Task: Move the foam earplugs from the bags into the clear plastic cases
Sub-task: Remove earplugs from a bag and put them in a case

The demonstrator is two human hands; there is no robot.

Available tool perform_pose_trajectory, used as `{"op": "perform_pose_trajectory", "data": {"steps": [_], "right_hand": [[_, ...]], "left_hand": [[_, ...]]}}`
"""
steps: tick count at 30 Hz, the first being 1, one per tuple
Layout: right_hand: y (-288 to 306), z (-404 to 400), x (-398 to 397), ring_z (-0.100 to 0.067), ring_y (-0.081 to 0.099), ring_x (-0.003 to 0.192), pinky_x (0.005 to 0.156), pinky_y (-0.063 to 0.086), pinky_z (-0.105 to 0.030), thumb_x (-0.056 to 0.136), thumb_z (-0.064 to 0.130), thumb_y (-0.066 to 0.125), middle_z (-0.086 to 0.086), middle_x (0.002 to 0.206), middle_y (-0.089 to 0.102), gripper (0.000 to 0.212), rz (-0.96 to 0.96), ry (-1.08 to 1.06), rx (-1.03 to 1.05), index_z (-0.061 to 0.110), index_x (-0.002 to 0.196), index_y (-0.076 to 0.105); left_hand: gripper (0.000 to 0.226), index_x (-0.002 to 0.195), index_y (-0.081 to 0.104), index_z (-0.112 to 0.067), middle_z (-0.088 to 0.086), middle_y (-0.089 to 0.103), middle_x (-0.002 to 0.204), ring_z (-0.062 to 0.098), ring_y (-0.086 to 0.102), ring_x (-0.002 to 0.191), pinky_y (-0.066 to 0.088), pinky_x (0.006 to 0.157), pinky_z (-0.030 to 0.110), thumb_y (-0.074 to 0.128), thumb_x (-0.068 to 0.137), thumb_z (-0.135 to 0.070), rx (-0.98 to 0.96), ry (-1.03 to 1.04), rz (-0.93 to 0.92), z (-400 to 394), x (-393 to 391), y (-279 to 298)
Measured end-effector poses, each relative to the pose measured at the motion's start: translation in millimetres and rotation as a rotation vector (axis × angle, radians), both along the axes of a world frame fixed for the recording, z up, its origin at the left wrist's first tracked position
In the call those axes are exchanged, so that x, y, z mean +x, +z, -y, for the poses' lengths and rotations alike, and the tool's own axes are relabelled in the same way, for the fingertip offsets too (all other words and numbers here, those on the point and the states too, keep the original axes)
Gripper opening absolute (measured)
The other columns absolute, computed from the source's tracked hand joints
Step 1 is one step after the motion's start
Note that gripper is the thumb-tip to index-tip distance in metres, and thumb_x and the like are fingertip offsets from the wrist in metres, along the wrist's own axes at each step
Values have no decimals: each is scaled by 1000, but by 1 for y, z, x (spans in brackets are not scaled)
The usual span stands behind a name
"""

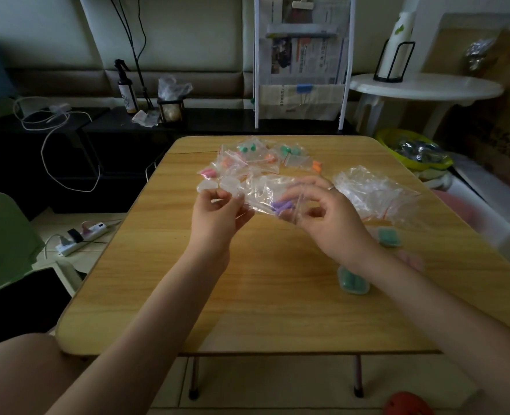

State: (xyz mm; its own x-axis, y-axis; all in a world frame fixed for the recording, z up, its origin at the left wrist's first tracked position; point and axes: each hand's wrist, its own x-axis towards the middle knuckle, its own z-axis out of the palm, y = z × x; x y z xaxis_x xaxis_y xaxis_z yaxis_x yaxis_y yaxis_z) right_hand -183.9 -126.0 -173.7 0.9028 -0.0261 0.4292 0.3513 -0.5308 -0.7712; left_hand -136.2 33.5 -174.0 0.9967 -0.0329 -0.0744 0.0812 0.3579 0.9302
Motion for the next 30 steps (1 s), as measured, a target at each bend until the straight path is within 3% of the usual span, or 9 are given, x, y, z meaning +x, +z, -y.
{"op": "perform_pose_trajectory", "data": {"steps": [5, 9, 12, 15, 18, 23, 26, 30], "right_hand": [[11, 11, 0, 0, 59, 91, 72, 49, -11, 87, 18, 66, 12, 105, 62, 12, 66, -75, 77, 25, 96, 66], [19, 13, -4, 1, 61, 87, 54, 43, -5, 89, 16, 64, 13, 111, 63, 13, -41, 27, 146, 21, 100, 65], [18, 9, -6, 2, 62, 96, 74, 50, -16, 85, 20, 66, 22, 114, 61, 15, -116, 103, 155, 27, 99, 65], [19, 7, -9, 5, 61, 100, 87, 49, -16, 83, 22, 68, 21, 115, 61, 17, -106, 114, 100, 31, 97, 65], [21, 9, -10, 0, 63, 97, 85, 52, -20, 82, 20, 68, 17, 119, 61, 19, -118, 126, 195, 25, 100, 66], [19, 9, -10, -2, 66, 85, 80, 53, -20, 84, 5, 67, 7, 91, 73, 19, -128, 119, 236, 18, 98, 70], [20, 17, -8, -2, 67, 90, 80, 51, -16, 83, 6, 67, 8, 92, 73, 21, -100, 30, 336, 21, 97, 70], [23, 47, 2, -1, 65, 92, 79, 51, -15, 85, 15, 67, 11, 96, 71, 21, -17, -188, 248, 33, 96, 69]], "left_hand": [[16, 89, 43, -9, 9, 54, 77, 14, 59, 66, 59, 69, 27, 54, 93, 1, -80, 98, -62, -12, 10, -1], [18, 89, 43, -9, 10, 55, 79, 14, 61, 67, 59, 72, 28, 56, 91, 2, -83, 106, -55, -10, 9, 0], [17, 92, 44, -9, 11, 59, 82, 15, 65, 70, 58, 68, 23, 59, 90, 0, -6, 133, -4, -5, 4, -1], [18, 86, 45, -10, 11, 59, 84, 12, 66, 67, 56, 65, 21, 60, 89, 0, 65, 175, 61, -4, -1, -2], [16, 89, 47, -9, 10, 59, 86, 10, 66, 66, 58, 74, 26, 61, 88, -1, 132, 206, 115, -5, -3, -2], [17, 83, 50, -13, 2, 63, 83, 12, 69, 75, 58, 77, 32, 66, 86, -9, 279, 230, 221, -1, -9, -2], [17, 94, 50, -17, -3, 63, 93, 4, 64, 83, 55, 76, 21, 66, 87, -19, 489, 257, 388, 3, -13, -2], [26, 101, 51, -13, -8, 56, 100, 5, 56, 88, 48, 74, 15, 67, 83, -24, 823, 187, 866, 9, -23, -2]]}}
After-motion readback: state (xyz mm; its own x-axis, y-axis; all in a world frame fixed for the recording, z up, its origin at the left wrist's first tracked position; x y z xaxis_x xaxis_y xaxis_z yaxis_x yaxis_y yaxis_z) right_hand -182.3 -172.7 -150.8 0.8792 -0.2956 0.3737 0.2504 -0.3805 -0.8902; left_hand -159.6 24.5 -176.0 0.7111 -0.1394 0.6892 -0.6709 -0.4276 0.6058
